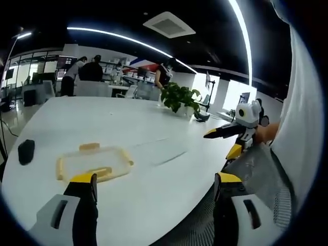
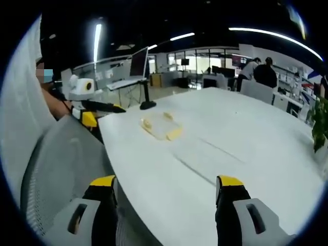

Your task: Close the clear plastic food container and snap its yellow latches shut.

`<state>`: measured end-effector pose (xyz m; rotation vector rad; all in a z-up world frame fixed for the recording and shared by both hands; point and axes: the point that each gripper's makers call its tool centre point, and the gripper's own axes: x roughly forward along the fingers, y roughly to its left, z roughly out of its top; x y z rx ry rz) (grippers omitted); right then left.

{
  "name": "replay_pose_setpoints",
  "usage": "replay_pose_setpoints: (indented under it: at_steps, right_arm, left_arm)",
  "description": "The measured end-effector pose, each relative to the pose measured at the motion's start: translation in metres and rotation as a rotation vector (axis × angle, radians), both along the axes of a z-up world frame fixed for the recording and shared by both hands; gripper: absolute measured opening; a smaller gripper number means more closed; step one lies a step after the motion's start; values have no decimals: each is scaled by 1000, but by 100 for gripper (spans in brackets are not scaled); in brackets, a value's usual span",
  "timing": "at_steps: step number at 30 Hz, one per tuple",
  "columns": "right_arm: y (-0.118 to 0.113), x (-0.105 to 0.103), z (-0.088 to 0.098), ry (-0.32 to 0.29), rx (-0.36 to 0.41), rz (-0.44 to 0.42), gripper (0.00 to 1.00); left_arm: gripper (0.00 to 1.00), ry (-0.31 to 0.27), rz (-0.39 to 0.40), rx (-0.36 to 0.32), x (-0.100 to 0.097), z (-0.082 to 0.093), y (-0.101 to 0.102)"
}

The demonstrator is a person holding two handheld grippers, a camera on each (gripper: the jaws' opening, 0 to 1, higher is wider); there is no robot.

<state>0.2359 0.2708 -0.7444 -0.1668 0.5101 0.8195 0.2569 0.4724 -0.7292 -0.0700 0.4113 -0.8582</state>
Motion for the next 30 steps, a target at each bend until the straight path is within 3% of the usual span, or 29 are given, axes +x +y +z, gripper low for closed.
replay_pose_setpoints:
  at_steps: [10, 30]
  right_arm:
    - [6, 6, 0, 6, -22, 30, 77]
    - [29, 22, -3, 8, -48, 100, 76]
  left_arm:
    - [94, 2, -2, 1, 7, 2, 4]
    - [88, 25, -21, 61, 17, -12, 17]
